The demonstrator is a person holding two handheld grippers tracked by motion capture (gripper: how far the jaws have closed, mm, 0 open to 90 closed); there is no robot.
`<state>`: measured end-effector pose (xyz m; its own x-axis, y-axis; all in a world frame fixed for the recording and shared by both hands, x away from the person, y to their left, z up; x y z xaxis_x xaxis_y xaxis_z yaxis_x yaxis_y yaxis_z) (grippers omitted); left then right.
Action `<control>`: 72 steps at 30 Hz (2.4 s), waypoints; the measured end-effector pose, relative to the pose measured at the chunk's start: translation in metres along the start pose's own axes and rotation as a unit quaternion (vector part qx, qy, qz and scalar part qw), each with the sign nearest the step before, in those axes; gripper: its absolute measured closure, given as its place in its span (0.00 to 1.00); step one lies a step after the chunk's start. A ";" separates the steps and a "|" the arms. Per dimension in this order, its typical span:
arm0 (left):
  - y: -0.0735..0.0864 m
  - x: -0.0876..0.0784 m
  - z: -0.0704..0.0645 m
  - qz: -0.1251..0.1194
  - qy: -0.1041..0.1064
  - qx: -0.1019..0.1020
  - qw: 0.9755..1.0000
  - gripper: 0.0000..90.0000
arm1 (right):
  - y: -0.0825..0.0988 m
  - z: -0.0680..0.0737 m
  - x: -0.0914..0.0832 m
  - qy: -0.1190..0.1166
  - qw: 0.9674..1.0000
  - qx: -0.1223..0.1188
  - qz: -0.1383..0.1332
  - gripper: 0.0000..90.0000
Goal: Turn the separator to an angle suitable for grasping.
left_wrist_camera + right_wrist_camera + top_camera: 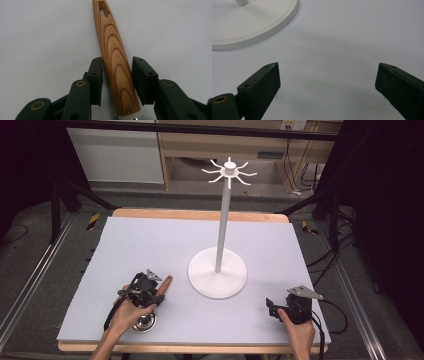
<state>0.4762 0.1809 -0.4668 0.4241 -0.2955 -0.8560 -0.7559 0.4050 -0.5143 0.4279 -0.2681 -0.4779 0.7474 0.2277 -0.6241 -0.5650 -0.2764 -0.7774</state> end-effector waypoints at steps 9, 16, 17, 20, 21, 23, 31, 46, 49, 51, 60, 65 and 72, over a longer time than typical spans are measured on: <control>0.000 -0.001 -0.001 0.005 -0.003 0.004 1.000 0.75 | 0.000 0.000 0.000 0.000 1.000 0.000 0.000 0.07; 0.003 -0.004 0.001 0.010 -0.002 0.015 1.000 0.75 | 0.001 -0.001 -0.001 -0.002 1.000 -0.001 -0.001 0.07; 0.004 -0.004 0.001 0.009 -0.003 0.018 1.000 0.75 | 0.001 -0.002 -0.001 -0.002 1.000 0.000 -0.001 0.07; 0.004 -0.004 0.000 0.005 -0.010 0.028 1.000 0.74 | 0.001 -0.002 -0.001 -0.002 1.000 0.000 -0.001 0.07; 0.003 -0.004 -0.001 0.005 -0.022 0.036 0.999 0.70 | 0.000 -0.002 -0.001 -0.002 1.000 -0.001 -0.002 0.07; 0.001 -0.005 -0.002 0.000 -0.026 0.041 0.999 0.66 | 0.000 -0.002 -0.001 -0.001 1.000 -0.002 -0.002 0.07; -0.011 -0.013 -0.004 -0.011 -0.019 0.057 0.998 0.63 | 0.000 -0.003 0.000 -0.003 1.000 0.003 -0.002 0.07; -0.031 0.004 -0.006 0.036 -0.017 0.070 0.997 0.70 | 0.001 -0.005 0.000 -0.002 1.000 0.008 0.003 0.07; -0.031 0.007 -0.005 0.044 -0.013 0.069 0.997 0.71 | 0.000 -0.006 0.000 -0.002 1.000 0.006 0.002 0.07; -0.031 0.008 -0.004 0.047 -0.009 0.067 0.997 0.72 | 0.000 -0.006 0.000 -0.002 1.000 0.006 0.003 0.07; -0.032 0.012 -0.003 0.058 -0.011 0.065 0.996 0.71 | 0.000 -0.006 0.000 -0.004 1.000 0.009 0.004 0.08; -0.033 0.012 -0.001 0.061 -0.003 0.058 0.996 0.70 | 0.000 -0.005 0.000 -0.004 1.000 0.011 0.002 0.07; -0.034 0.013 -0.002 0.067 -0.005 0.055 0.996 0.72 | 0.000 -0.005 0.001 -0.004 1.000 0.010 0.004 0.07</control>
<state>0.5065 0.1611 -0.4602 0.3277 -0.2245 -0.9177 -0.7472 0.5328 -0.3971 0.4303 -0.2726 -0.4786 0.7397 0.2333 -0.6312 -0.5781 -0.2597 -0.7735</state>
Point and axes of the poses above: each handheld gripper's, and its own axes: x roughly forward along the jaws, y roughly out of its underside, z roughly to its left, the point moved 1 cm from there along x, roughly forward along the jaws, and after that the axes turned 8 degrees about -x, right-handed, at the moved point
